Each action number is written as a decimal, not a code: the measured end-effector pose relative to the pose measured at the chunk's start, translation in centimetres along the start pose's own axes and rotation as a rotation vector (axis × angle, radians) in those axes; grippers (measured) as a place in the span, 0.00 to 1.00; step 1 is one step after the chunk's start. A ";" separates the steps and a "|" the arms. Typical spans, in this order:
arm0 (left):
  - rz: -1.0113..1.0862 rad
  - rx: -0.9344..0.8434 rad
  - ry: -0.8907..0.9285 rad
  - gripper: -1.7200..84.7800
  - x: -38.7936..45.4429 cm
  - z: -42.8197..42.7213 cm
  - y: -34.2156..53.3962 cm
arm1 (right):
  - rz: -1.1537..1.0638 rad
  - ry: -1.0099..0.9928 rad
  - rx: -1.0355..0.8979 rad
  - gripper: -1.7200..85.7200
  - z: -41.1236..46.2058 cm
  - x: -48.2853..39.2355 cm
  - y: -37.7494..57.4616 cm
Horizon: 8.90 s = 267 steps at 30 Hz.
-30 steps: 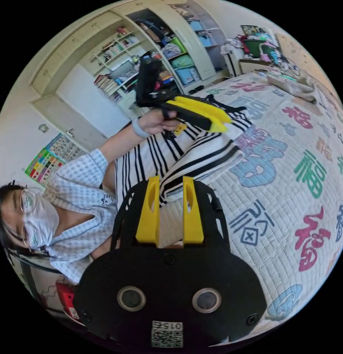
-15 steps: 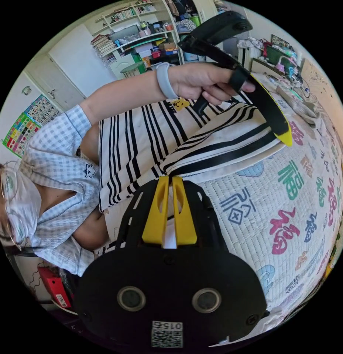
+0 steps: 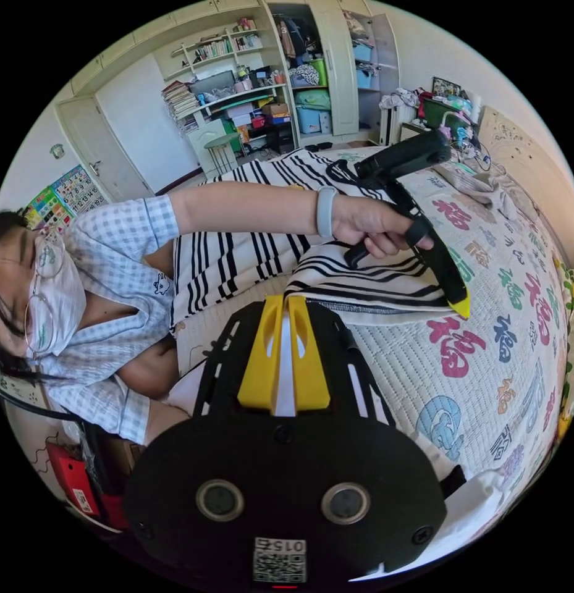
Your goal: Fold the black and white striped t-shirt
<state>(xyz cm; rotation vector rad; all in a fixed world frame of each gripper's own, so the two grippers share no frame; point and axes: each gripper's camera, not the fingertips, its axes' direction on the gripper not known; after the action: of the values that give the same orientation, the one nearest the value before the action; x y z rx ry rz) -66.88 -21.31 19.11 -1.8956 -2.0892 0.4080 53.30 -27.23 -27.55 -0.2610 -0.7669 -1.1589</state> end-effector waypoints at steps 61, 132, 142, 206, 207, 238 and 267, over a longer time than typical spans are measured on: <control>-0.354 0.637 -0.547 0.05 12.7 -59.4 62.7 | 0.127 -0.006 -0.025 0.07 46.3 -0.4 -50.4; -0.293 0.152 -0.789 0.05 36.5 -41.0 59.6 | 0.462 0.194 0.120 0.02 22.5 -24.7 20.9; -0.303 -0.009 -0.841 0.04 34.5 -38.5 59.5 | 0.475 0.245 -0.028 0.03 20.7 -25.5 18.9; 0.124 0.203 -0.133 0.02 14.7 -3.3 23.1 | 0.907 0.417 -0.014 0.01 -8.8 4.2 -6.7; 0.101 0.226 -0.131 0.02 14.1 -3.9 23.4 | 0.904 0.427 -0.010 0.01 -9.0 4.0 -7.0; -0.464 0.860 -0.237 0.03 15.5 -20.5 43.6 | 0.446 0.167 -0.040 0.11 9.3 -3.2 -26.5; -0.067 -0.027 -0.890 0.10 8.9 -10.5 17.7 | 0.166 0.429 -0.082 0.13 19.1 -12.1 -7.4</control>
<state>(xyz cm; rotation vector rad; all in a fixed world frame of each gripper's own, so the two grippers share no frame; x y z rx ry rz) -47.35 -10.64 21.89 -1.8269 -2.6461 1.4184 36.66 -10.82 -23.21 -0.1329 -0.3145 -1.0416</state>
